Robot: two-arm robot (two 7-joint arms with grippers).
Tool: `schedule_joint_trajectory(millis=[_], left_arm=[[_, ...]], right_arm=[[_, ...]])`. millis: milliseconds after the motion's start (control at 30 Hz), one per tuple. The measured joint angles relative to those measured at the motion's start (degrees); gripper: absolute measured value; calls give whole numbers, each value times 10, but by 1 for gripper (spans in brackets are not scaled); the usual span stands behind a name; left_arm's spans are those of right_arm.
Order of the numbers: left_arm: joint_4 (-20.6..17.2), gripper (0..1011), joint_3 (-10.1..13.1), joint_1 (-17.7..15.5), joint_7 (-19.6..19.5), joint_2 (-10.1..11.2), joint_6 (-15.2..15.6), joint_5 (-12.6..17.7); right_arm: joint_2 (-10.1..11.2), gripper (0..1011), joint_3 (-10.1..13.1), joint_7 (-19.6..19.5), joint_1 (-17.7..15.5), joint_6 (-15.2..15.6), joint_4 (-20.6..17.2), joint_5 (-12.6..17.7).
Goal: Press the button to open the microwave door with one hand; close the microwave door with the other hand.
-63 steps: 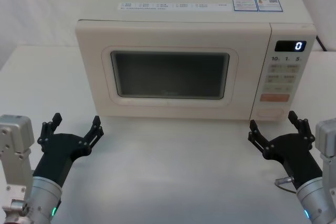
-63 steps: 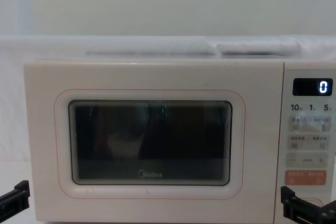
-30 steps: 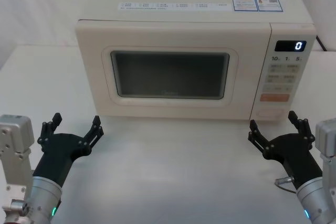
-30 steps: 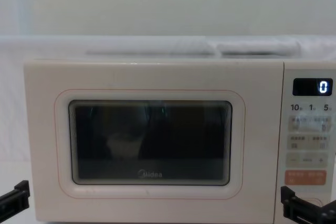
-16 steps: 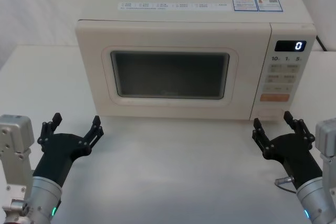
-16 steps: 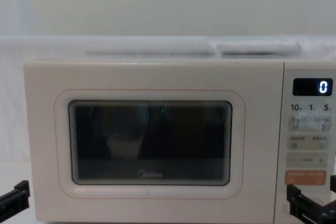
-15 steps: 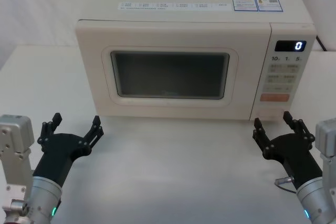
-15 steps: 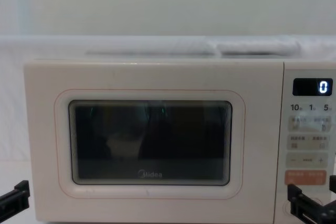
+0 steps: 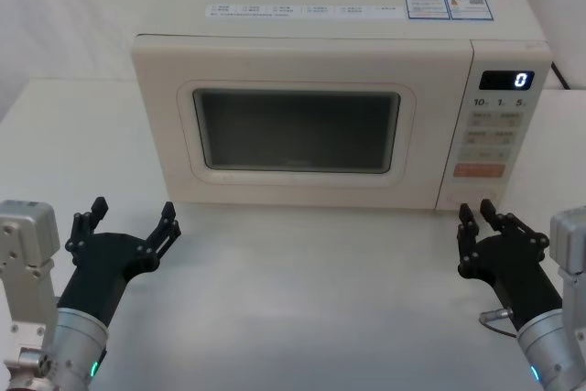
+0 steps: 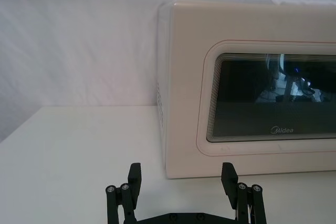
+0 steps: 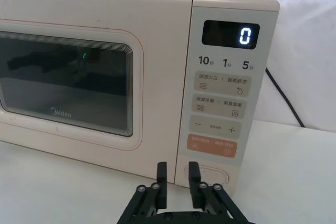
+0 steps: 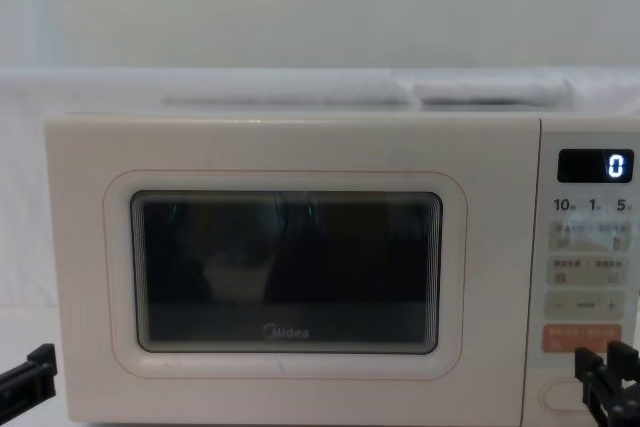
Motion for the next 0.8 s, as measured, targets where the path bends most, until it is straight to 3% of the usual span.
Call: schedule_joint_trajectory(millis=[300,800], left_arm=[[0,1001,0,0,0,0,0,0],[0,1001,0,0,0,0,0,0]], right_arm=[[0,10,0,0,0,0,0,0],[0,0,0,0,0,0,0,0]])
